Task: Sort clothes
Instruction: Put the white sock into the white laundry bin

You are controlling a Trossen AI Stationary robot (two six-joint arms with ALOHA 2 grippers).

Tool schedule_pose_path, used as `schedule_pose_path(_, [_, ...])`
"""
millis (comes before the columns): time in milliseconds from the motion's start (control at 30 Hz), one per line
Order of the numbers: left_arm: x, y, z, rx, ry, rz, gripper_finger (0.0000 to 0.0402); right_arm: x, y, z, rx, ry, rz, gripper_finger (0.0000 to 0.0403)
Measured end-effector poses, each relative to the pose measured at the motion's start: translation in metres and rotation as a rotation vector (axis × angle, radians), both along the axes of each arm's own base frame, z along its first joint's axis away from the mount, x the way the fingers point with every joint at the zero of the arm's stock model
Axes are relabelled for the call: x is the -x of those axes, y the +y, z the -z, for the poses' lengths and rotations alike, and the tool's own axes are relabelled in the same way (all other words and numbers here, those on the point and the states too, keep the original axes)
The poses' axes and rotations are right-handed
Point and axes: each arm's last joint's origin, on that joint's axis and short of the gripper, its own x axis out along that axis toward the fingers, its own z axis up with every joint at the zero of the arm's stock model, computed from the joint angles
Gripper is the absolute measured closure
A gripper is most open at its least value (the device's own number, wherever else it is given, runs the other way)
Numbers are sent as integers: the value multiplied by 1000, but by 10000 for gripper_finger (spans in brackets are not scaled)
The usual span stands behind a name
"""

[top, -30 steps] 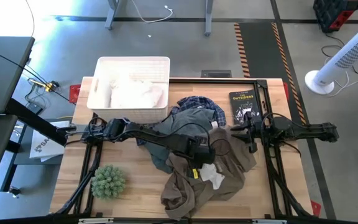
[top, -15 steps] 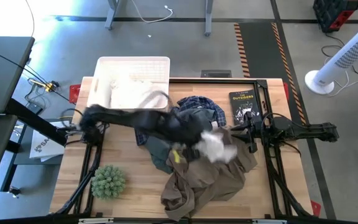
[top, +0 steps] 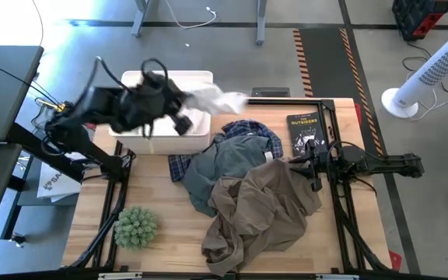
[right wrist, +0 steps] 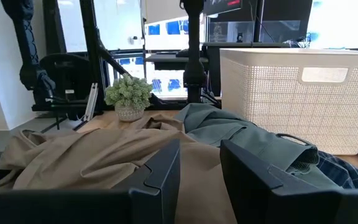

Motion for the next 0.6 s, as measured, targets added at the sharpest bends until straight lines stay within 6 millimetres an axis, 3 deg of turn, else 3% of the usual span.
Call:
schedule_pose_path(167, [28, 37, 16, 59, 223, -199, 396, 0, 0, 0, 0, 0, 0, 291])
schedule_pose_path(333, [28, 70, 32, 192, 308, -192, 380, 0, 0, 0, 0, 0, 0, 291])
schedule_pose_path(600, [37, 121, 74, 342, 463, -318, 266, 0, 0, 0, 0, 0, 0, 291])
